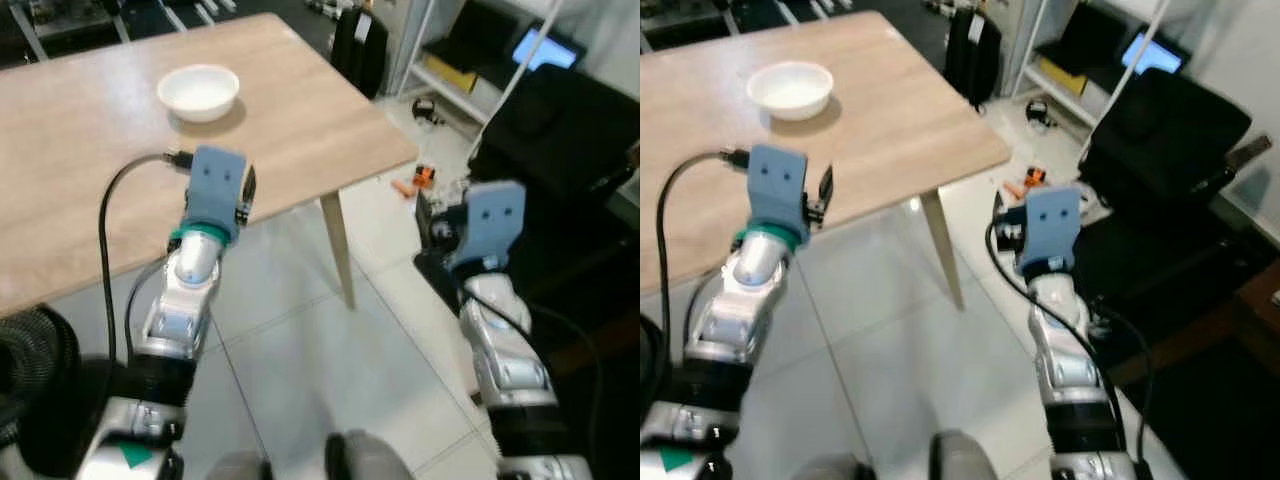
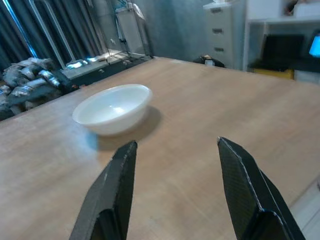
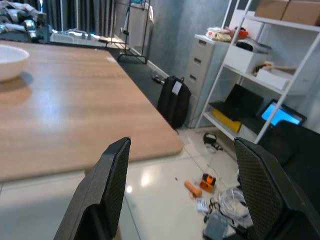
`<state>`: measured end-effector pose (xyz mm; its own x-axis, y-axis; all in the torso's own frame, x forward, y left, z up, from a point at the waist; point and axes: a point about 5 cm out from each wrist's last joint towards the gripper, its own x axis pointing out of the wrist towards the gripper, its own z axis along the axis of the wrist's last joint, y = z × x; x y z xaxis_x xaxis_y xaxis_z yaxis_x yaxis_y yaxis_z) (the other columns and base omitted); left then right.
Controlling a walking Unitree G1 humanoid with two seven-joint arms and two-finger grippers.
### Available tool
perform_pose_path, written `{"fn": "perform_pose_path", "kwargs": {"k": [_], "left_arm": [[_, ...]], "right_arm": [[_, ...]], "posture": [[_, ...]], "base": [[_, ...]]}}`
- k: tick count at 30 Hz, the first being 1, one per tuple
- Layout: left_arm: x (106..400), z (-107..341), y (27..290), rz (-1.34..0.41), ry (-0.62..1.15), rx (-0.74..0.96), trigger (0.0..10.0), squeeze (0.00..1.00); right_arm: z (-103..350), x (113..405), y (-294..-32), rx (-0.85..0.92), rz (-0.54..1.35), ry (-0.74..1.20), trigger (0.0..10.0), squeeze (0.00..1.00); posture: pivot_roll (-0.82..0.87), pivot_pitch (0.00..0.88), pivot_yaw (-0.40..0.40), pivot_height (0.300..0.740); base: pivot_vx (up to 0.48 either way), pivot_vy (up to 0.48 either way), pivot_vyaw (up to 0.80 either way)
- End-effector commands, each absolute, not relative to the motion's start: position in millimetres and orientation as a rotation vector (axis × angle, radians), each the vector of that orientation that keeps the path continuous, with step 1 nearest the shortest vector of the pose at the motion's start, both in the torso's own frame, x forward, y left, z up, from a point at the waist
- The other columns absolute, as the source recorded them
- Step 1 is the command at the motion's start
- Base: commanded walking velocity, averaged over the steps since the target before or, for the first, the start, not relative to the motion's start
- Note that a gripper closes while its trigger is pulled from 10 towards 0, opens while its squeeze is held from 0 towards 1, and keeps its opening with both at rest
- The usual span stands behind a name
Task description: Setting the table
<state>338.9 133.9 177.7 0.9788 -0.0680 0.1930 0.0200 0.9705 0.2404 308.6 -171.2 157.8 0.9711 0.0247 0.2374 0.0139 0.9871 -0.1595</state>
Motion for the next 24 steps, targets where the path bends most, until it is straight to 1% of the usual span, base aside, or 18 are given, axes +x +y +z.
{"fn": "perform_pose_path", "kwargs": {"k": [1,9,24], "left_arm": [[338.1,171.0,141.2,-0.022,-0.172,0.250,10.0,0.00],[338.5,171.1,141.3,-0.022,-0.172,0.249,10.0,0.00],[339.3,171.0,140.5,-0.023,-0.167,0.243,10.0,0.00]], "right_arm": [[155.1,307.8,-166.2,-0.142,0.017,-0.236,10.0,0.00],[154.9,308.7,-165.8,-0.126,0.011,-0.235,10.0,0.00],[154.5,309.6,-174.0,-0.094,-0.033,-0.228,10.0,0.00]], "posture": [[-0.01,0.000,0.026,0.740],[-0.01,0.000,0.028,0.740],[-0.01,0.000,0.029,0.740]], "base": [[0.465,0.000,0.79],[0.465,0.000,0.79],[0.465,0.000,0.00]]}}
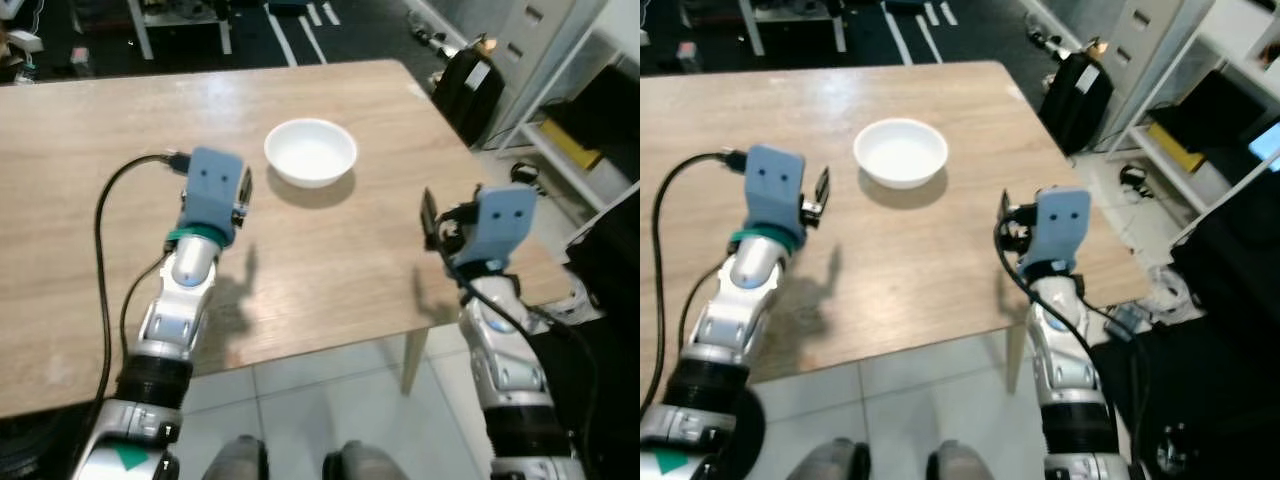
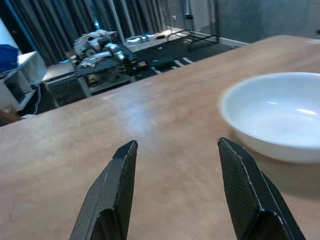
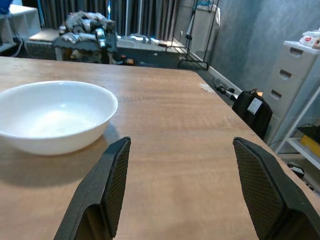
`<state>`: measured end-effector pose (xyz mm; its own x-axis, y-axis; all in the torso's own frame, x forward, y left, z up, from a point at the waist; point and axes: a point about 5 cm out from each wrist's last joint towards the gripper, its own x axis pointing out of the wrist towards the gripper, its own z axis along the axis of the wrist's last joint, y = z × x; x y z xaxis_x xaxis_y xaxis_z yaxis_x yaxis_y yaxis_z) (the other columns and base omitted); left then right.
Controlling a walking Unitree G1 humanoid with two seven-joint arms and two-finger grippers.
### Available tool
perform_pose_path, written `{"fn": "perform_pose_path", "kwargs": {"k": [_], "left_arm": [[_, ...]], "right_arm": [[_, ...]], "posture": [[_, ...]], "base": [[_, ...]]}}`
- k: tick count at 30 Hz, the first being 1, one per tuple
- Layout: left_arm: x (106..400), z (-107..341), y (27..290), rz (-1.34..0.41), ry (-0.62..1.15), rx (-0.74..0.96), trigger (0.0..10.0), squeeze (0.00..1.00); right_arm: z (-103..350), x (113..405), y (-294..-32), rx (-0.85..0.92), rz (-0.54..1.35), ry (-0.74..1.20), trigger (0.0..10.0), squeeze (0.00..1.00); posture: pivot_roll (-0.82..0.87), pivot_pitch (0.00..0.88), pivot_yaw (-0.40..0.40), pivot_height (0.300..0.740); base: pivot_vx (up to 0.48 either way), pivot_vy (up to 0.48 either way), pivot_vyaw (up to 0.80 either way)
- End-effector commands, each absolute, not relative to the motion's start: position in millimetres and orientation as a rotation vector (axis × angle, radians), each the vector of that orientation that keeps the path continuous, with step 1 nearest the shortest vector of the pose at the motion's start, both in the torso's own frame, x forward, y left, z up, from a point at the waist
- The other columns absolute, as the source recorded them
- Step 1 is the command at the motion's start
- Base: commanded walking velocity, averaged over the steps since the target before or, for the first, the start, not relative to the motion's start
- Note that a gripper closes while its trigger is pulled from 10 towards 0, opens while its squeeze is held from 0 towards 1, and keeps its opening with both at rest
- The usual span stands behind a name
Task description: Setting the table
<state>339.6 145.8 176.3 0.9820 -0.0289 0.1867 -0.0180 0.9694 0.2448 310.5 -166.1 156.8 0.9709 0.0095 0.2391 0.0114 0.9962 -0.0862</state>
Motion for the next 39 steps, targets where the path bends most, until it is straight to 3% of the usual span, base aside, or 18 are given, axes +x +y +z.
{"fn": "perform_pose_path", "kwargs": {"k": [1,10,22,28,31,33,36,39], "left_arm": [[339.3,171.0,140.5,-0.023,-0.167,0.243,10.0,0.00],[341.4,168.9,139.0,-0.051,-0.140,0.246,10.0,0.00],[341.7,167.3,134.3,-0.294,-0.124,0.338,10.0,0.00],[352.0,172.1,139.3,-0.540,-0.121,0.584,10.0,0.00],[352.0,172.1,139.3,-0.540,-0.121,0.584,10.0,0.00],[358.0,176.7,136.9,-0.640,-0.135,0.709,10.0,0.00],[359.4,179.5,135.9,-0.687,-0.139,0.753,10.0,0.00],[358.9,197.1,130.4,-0.859,-0.163,0.807,10.0,0.00]], "right_arm": [[154.5,309.6,-174.0,-0.094,-0.033,-0.228,10.0,0.00],[154.5,309.9,-179.2,-0.100,-0.064,-0.227,10.0,0.00],[156.7,311.0,-180.1,-0.089,-0.069,-0.233,10.0,0.00],[164.8,310.2,-168.9,0.008,-0.004,-0.252,10.0,0.00],[164.8,310.2,-168.9,0.008,-0.004,-0.252,10.0,0.00],[170.2,310.7,-170.4,0.094,0.000,-0.253,10.0,0.00],[172.6,310.4,-171.4,0.125,0.003,-0.255,10.0,0.00],[179.1,310.1,-178.0,0.193,0.008,-0.262,10.0,0.00]], "posture": [[-0.01,0.000,0.029,0.740],[-0.01,0.000,0.031,0.740],[0.00,0.000,0.027,0.740],[0.00,0.006,0.017,0.740],[0.00,0.006,0.017,0.740],[0.00,0.046,0.024,0.740],[0.00,0.052,0.026,0.740],[0.01,0.088,0.038,0.740]], "base": [[0.465,0.000,0.00],[0.070,0.000,0.00],[0.000,0.000,0.00],[0.000,0.000,0.00],[0.000,0.000,0.00],[0.000,0.000,0.00],[0.000,0.000,0.00],[0.000,0.000,0.00]]}}
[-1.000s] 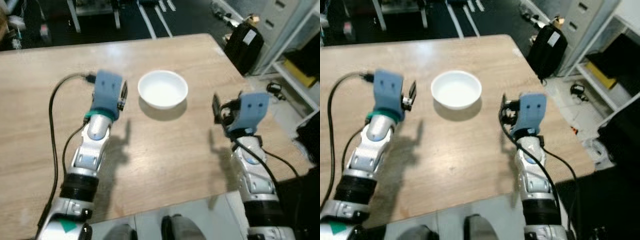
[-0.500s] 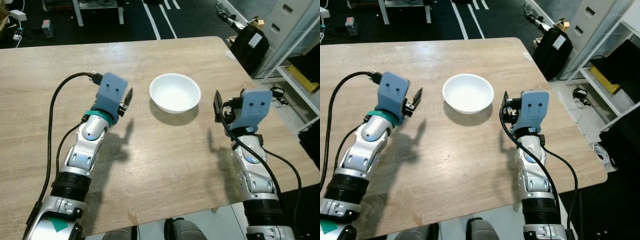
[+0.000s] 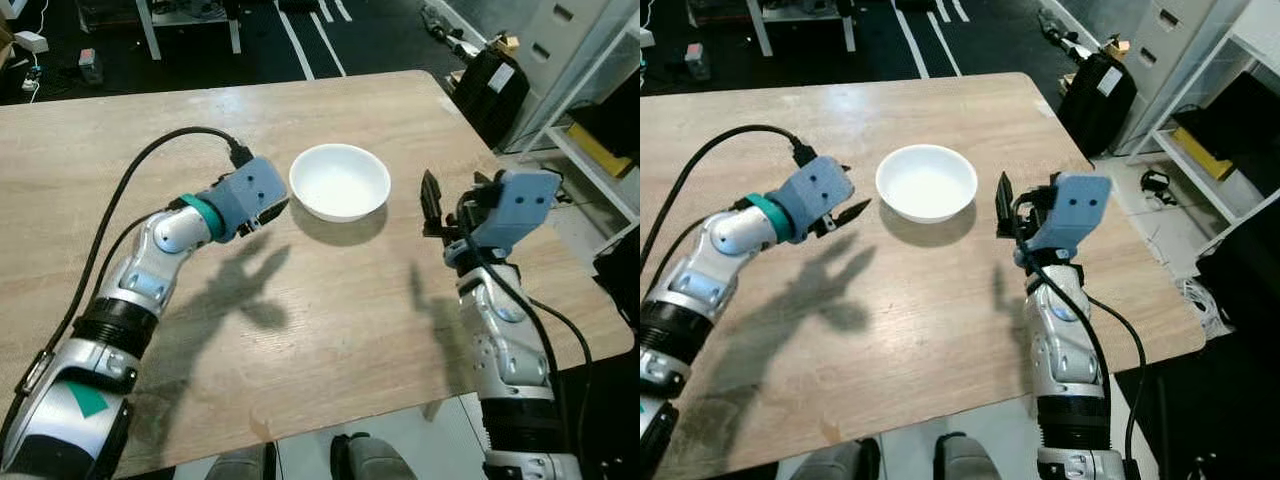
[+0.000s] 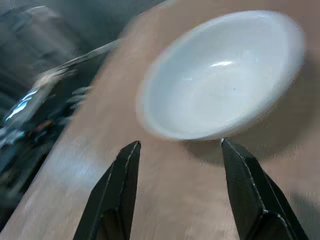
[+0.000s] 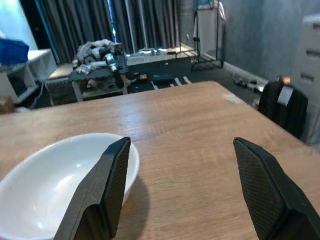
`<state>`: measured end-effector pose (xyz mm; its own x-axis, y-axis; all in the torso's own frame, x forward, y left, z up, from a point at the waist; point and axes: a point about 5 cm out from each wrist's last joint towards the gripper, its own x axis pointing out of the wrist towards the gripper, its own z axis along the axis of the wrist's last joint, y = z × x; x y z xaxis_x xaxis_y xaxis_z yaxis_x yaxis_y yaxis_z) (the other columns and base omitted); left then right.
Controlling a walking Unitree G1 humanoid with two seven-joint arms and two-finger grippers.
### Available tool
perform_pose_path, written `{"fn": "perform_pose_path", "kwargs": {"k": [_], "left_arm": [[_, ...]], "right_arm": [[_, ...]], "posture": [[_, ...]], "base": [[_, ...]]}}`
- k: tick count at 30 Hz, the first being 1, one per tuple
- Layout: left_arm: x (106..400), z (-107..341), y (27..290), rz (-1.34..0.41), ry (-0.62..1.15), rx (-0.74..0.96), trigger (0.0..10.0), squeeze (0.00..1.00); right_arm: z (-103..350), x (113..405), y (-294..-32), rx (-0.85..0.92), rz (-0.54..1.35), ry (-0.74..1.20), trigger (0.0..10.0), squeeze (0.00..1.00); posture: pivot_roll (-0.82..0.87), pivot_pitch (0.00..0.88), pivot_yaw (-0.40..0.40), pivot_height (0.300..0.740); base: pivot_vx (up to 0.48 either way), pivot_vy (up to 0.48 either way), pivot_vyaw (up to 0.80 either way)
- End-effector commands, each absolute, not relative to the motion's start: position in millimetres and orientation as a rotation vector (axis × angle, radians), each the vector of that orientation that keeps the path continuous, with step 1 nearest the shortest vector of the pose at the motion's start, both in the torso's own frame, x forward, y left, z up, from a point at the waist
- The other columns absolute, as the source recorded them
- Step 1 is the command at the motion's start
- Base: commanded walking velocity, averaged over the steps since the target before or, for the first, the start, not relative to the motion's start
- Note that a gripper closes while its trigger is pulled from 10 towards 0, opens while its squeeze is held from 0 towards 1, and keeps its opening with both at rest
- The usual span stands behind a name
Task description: Setting the table
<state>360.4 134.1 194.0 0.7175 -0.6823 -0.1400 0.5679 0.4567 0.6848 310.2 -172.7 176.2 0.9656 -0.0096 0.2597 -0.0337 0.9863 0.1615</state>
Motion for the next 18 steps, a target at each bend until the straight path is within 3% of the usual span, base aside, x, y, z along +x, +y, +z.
{"fn": "perform_pose_path", "kwargs": {"k": [1,10,18], "left_arm": [[358.9,200.1,129.1,-0.900,-0.163,0.820,10.0,0.00],[366.9,204.8,126.5,-0.948,-0.158,0.875,10.0,0.00],[377.0,206.8,106.0,-0.994,-0.182,0.930,10.0,0.00]], "right_arm": [[180.7,310.9,-179.5,0.200,0.009,-0.264,10.0,0.00],[191.9,312.2,-179.3,0.203,0.023,-0.285,10.0,0.00],[197.1,299.3,-179.7,0.222,0.023,-0.272,10.0,0.00]], "posture": [[0.01,0.091,0.038,0.740],[0.00,0.156,0.043,0.740],[-0.03,0.227,0.046,0.740]], "base": [[0.000,0.000,0.00],[0.000,0.000,0.00],[0.000,0.000,0.00]]}}
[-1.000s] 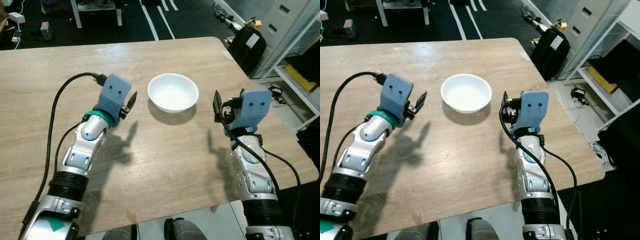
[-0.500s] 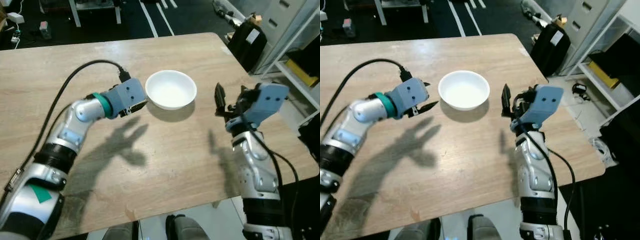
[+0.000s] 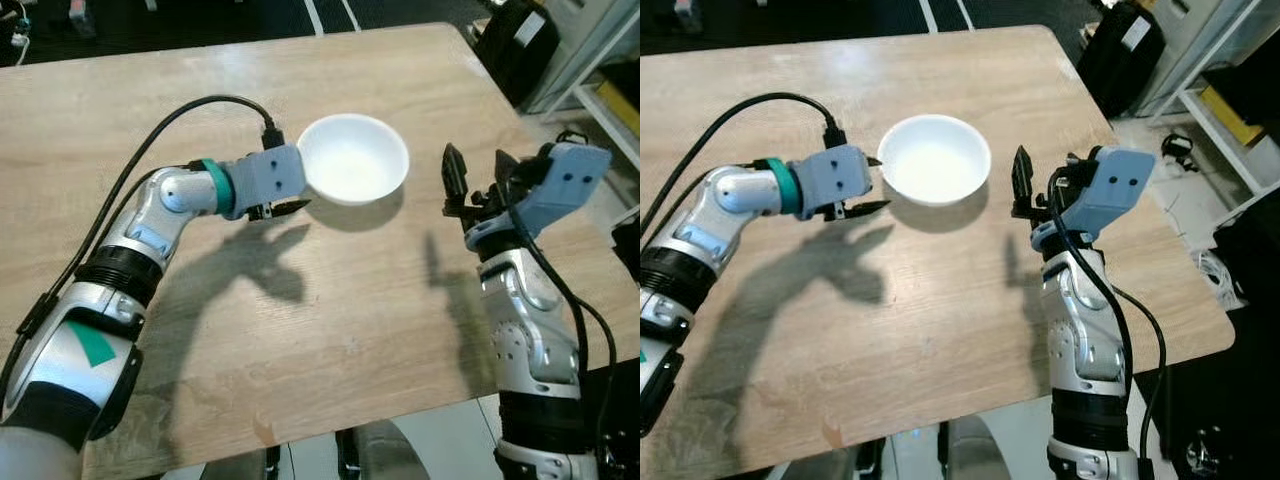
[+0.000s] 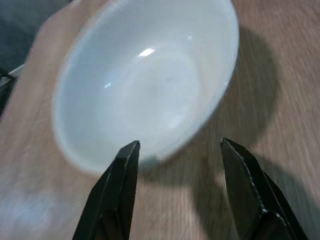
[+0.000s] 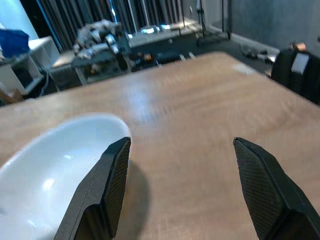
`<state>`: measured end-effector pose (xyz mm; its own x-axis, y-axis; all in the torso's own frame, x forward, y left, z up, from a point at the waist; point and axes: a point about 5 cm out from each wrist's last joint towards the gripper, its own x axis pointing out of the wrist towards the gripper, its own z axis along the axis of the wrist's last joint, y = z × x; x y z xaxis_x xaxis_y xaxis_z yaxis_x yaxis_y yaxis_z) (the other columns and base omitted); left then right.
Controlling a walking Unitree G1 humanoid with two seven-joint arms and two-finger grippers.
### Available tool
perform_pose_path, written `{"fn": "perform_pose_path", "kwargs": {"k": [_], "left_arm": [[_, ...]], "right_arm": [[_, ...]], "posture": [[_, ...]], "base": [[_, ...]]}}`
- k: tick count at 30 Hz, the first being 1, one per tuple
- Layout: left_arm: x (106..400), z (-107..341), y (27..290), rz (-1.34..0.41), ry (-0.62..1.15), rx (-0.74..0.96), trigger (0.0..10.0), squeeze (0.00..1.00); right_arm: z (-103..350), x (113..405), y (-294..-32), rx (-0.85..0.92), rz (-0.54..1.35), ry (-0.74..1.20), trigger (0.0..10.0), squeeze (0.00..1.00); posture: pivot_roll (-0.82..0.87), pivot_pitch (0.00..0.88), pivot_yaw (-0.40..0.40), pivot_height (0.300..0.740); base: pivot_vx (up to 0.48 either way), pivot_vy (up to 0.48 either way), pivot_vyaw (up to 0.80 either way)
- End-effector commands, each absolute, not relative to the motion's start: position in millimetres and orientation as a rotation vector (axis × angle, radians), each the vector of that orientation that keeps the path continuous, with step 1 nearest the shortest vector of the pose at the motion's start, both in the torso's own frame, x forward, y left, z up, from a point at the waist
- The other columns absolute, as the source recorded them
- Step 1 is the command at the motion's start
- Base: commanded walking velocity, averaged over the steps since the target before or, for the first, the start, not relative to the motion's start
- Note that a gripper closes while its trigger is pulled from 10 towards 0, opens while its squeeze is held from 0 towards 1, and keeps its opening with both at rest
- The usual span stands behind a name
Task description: Setting the table
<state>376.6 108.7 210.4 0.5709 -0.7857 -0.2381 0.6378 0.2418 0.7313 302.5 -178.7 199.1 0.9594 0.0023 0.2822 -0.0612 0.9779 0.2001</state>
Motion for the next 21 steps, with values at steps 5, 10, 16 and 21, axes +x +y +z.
{"fn": "perform_pose_path", "kwargs": {"k": [5,10,16,21], "left_arm": [[380.0,208.5,102.0,-0.969,-0.204,0.962,10.0,0.00],[382.4,206.2,99.3,-0.926,-0.254,1.106,5.3,0.00],[381.6,207.5,98.4,-0.918,-0.319,1.191,0.0,0.00],[381.1,208.3,98.6,-0.917,-0.340,1.205,0.0,0.00]], "right_arm": [[197.4,298.1,-179.1,0.226,0.021,-0.269,10.0,0.00],[196.9,298.4,-178.5,0.228,0.018,-0.264,10.0,0.00],[197.3,299.1,-179.9,0.236,0.008,-0.260,10.0,0.00],[197.8,300.0,-179.7,0.240,0.006,-0.260,10.0,0.00]], "posture": [[-0.04,0.230,0.046,0.740],[-0.04,0.221,0.048,0.740],[-0.04,0.187,0.049,0.740],[-0.03,0.176,0.050,0.740]], "base": [[0.000,0.000,0.00],[0.000,0.000,0.00],[0.000,0.000,0.00],[0.000,0.000,0.00]]}}
